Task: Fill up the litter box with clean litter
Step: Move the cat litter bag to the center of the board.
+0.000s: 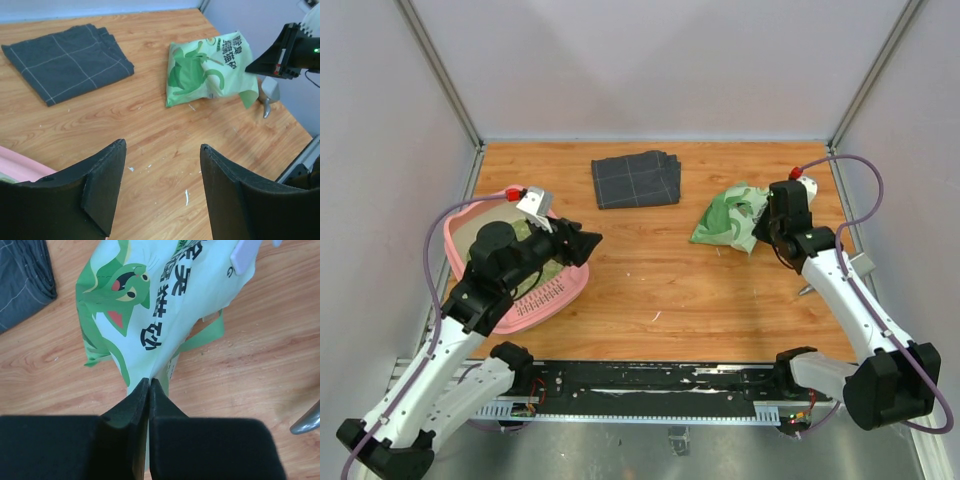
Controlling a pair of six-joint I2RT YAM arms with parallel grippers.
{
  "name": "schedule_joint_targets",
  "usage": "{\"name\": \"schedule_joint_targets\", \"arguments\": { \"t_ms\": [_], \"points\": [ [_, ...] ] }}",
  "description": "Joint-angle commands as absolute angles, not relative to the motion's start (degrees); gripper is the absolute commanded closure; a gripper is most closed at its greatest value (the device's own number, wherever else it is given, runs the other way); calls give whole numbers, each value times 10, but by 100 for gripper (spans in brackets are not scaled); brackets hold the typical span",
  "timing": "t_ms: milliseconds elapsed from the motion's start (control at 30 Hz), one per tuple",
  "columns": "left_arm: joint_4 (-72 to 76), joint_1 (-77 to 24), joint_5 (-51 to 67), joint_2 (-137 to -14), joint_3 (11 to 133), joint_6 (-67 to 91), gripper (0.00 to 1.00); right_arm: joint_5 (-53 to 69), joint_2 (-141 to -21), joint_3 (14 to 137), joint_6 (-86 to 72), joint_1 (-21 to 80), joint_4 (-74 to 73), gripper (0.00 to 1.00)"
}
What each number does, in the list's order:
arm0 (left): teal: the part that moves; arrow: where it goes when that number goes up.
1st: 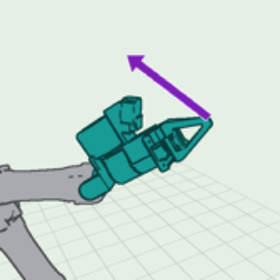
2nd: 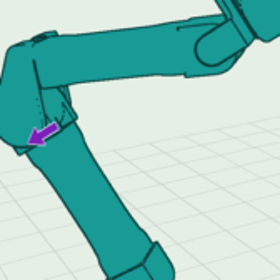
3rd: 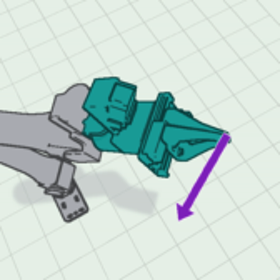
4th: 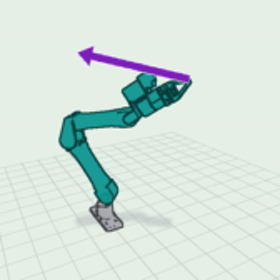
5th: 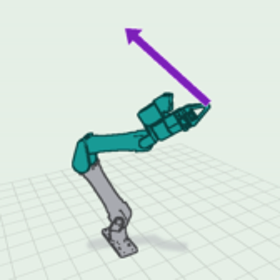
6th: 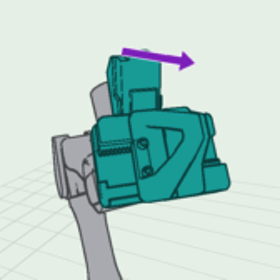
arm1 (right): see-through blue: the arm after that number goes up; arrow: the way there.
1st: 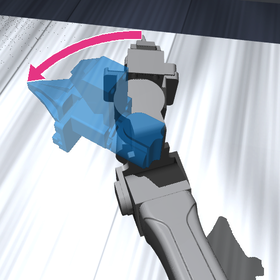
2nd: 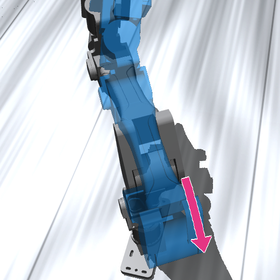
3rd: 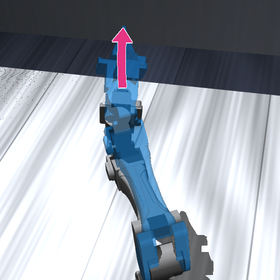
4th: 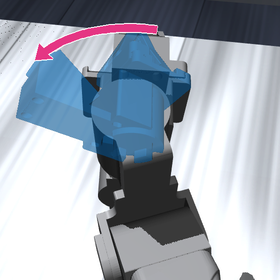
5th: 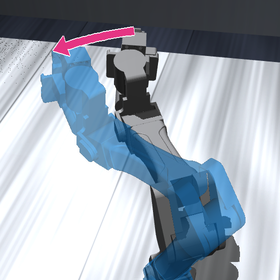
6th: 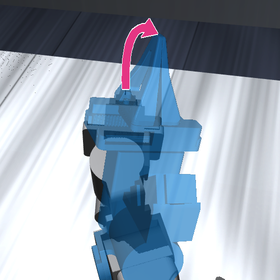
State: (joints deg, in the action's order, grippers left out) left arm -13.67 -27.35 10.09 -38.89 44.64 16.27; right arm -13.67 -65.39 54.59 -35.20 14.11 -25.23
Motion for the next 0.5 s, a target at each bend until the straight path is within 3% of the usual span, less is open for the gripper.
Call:
{"name": "schedule_joint_targets", "arguments": {
  "t_ms": [0,200,467],
  "points": [
    [-141,-285,68,-395,479,156,35,-50,-652,557,-355,133,-243,99],
    [-120,-297,131,-436,488,165,39,60,-636,567,-365,147,-216,99],
    [-18,-347,139,-479,461,155,39,56,-626,598,-384,250,-211,99]
  ]
}}
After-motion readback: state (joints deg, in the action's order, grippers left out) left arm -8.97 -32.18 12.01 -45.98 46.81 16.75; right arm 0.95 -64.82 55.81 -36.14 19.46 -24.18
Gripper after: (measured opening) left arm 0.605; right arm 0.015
